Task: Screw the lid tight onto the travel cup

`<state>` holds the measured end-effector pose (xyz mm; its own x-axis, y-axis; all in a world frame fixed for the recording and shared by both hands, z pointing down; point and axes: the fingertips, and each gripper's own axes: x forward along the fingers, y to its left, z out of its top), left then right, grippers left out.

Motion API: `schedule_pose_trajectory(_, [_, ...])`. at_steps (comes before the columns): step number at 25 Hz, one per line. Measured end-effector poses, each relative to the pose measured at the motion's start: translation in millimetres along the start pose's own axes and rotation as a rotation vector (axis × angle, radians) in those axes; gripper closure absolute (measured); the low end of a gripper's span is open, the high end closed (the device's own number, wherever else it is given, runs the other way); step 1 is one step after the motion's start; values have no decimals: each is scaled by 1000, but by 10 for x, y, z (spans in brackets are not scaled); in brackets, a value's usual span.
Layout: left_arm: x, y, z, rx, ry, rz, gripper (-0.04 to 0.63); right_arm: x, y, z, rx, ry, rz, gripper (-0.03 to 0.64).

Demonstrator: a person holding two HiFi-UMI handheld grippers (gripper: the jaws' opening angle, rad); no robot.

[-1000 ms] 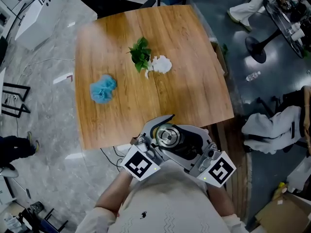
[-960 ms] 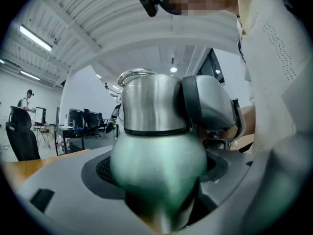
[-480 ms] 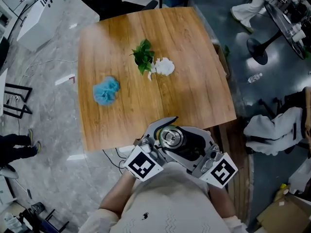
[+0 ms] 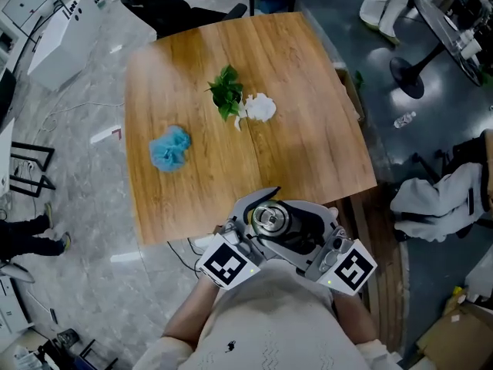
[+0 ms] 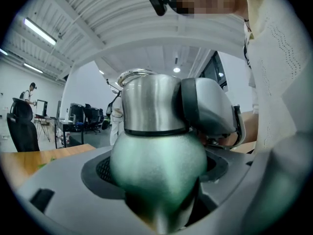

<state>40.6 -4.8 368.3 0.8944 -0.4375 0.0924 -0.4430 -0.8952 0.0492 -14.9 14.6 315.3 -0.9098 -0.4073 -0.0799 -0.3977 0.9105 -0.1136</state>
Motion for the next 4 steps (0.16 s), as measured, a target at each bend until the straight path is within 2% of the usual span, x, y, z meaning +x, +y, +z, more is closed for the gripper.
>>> schedule_pose_trajectory(4, [21,-54,13,10,0,1,190,-50,18,27,2,-12,-2,387])
